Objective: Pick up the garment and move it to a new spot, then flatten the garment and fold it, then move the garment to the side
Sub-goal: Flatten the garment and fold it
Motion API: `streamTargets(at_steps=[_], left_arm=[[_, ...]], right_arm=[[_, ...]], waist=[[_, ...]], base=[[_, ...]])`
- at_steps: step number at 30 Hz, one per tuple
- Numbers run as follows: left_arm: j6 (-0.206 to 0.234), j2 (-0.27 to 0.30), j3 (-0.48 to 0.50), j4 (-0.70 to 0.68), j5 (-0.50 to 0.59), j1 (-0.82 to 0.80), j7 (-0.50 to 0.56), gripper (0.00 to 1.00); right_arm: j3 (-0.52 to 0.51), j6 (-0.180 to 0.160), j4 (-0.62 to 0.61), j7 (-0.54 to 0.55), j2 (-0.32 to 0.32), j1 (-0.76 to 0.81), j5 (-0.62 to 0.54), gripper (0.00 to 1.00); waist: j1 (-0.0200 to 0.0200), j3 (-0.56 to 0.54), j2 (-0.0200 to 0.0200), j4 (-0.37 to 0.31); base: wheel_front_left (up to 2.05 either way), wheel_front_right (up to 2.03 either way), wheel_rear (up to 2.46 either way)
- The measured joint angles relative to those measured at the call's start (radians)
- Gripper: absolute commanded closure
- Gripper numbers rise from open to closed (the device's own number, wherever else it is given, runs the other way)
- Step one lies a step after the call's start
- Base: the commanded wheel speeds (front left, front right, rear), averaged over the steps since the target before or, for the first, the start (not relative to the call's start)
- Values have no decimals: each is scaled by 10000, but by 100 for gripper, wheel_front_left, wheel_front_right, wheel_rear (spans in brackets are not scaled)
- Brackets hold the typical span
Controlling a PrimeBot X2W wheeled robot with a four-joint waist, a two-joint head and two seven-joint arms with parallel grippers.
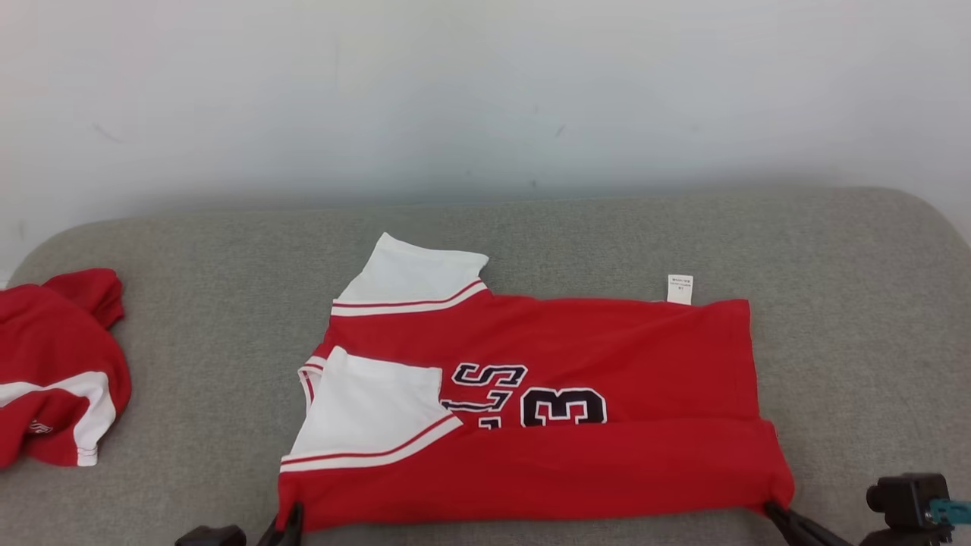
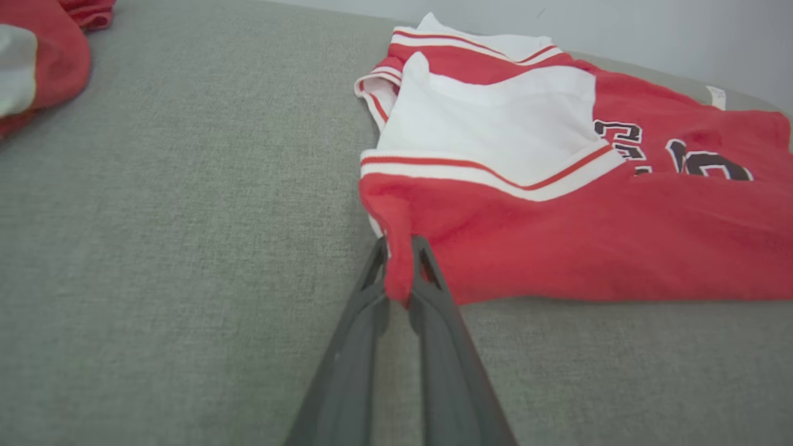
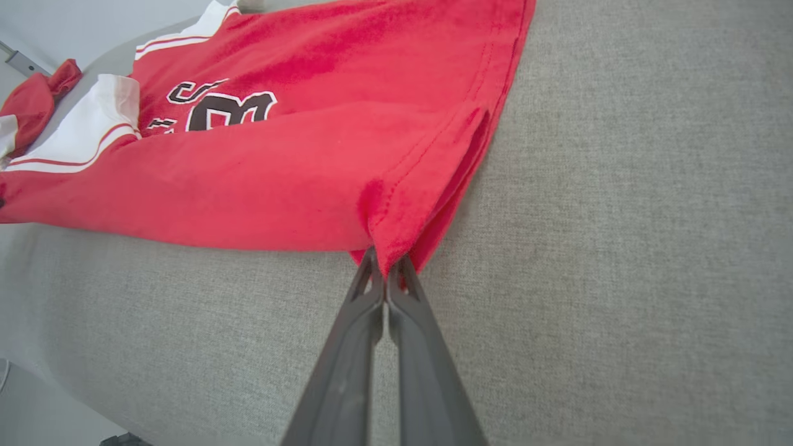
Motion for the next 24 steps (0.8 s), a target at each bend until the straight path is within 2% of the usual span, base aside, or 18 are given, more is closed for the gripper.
streamTargets(at_steps=[7, 16, 17, 18, 19, 24], left_arm=[[546, 205, 119, -1615, -113, 832, 617, 100], [596, 253, -27, -1996, -192, 937, 953, 100], [623, 247, -29, -1983, -184, 930, 947, 100], [667, 242, -25, -1975, -176, 929, 882, 47], [744, 238, -23, -1964, -132, 925, 851, 0], [899, 268, 10, -1927, 13, 847, 533, 0]], right_arm=[[-577, 0, -658, 477, 54, 895, 67, 100], [-1041, 0, -878, 1239, 422, 1126, -211, 100], [-1093, 0, -871, 1350, 468, 1151, -209, 42], [-1156, 0, -871, 1409, 495, 1171, -221, 0], [-1246, 0, -871, 1455, 516, 1172, -263, 0], [-1657, -2, -1175, 1358, 773, 1128, -391, 0]], waist=[[0, 65, 0, 296], [2, 338, 0, 631], [2, 343, 0, 662], [2, 342, 1, 685], [2, 345, 0, 696], [2, 422, 0, 679]], base=[[0, 0, 0], [0, 0, 0], [0, 0, 0], [0, 0, 0], [0, 0, 0], [0, 0, 0]])
